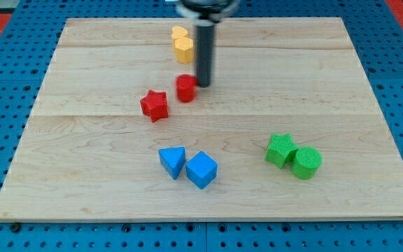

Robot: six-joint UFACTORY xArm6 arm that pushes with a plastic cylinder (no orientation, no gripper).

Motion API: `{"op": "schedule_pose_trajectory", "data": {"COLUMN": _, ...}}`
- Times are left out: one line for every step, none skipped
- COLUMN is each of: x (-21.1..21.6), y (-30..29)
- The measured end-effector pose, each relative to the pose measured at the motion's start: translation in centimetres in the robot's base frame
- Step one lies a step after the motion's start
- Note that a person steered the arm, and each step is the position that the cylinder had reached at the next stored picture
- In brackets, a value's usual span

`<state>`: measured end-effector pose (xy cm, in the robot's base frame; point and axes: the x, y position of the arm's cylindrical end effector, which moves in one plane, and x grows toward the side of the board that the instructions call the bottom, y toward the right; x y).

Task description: Push the red star along with the red circle slightly up

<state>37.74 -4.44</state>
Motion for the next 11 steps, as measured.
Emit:
{"op": "schedule_pose_trajectory", "data": {"x": -0.1, "y": -7.3}}
{"op": "schedule_pose_trajectory", "data": {"x": -0.3, "y": -6.4}}
{"op": "schedule_pose_trajectory", "data": {"x": -1.1, "y": 0.9}}
{"op": "schedule_pose_trajectory", "data": {"x": 0.5, "y": 8.3}}
{"op": "schedule_pose_trajectory", "data": {"x": 6.0, "y": 5.5}}
{"op": "schedule_pose_trajectory", "data": {"x": 11.3, "y": 4.7}}
{"op": "schedule_pose_trajectory", "data": {"x": 11.6, "y": -0.4}}
{"op": "schedule_pose_trajectory", "data": {"x": 7.4, "y": -3.0}}
{"op": "schedule_pose_trajectory", "data": {"x": 3.9, "y": -4.9}}
{"op": "schedule_pose_trajectory", "data": {"x": 3.2, "y": -2.2}}
{"op": "schedule_pose_trajectory", "data": {"x": 3.0, "y": 12.4}}
